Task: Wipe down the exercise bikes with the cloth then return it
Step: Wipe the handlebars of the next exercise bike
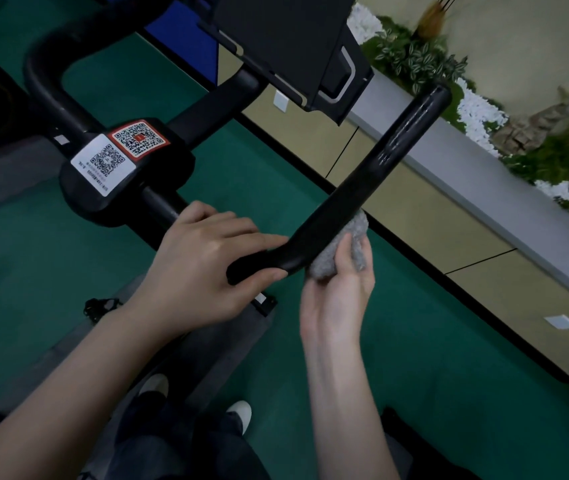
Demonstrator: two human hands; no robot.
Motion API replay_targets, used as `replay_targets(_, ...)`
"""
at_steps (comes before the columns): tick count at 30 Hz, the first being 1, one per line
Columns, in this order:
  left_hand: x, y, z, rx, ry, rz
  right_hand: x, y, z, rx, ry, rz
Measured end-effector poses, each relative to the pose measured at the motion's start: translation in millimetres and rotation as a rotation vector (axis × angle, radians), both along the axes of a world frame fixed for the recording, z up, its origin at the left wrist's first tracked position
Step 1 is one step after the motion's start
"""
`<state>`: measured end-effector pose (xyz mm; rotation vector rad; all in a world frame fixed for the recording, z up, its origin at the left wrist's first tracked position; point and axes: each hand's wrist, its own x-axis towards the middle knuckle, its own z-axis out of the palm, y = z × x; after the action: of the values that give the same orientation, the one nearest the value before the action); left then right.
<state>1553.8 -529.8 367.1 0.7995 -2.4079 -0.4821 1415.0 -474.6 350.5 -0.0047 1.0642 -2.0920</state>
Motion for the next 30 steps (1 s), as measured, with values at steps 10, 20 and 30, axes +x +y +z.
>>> replay_targets(10, -0.5, 0.1, -0.2, -0.003, 0.013, -0.006, -8.1, -13.9, 8.6, 0.262, 0.476, -0.197)
replay_targets(20, 0.3, 1.4, -0.1, -0.004, 0.020, 0.007, -8.0, -16.8, 15.8, 0.445, 1.084, -0.287)
replay_targets(30, 1.4, 1.6, 0.7, 0.026, 0.014, 0.000, -60.4, -5.2, 48.0, 0.427, 1.924, 0.350)
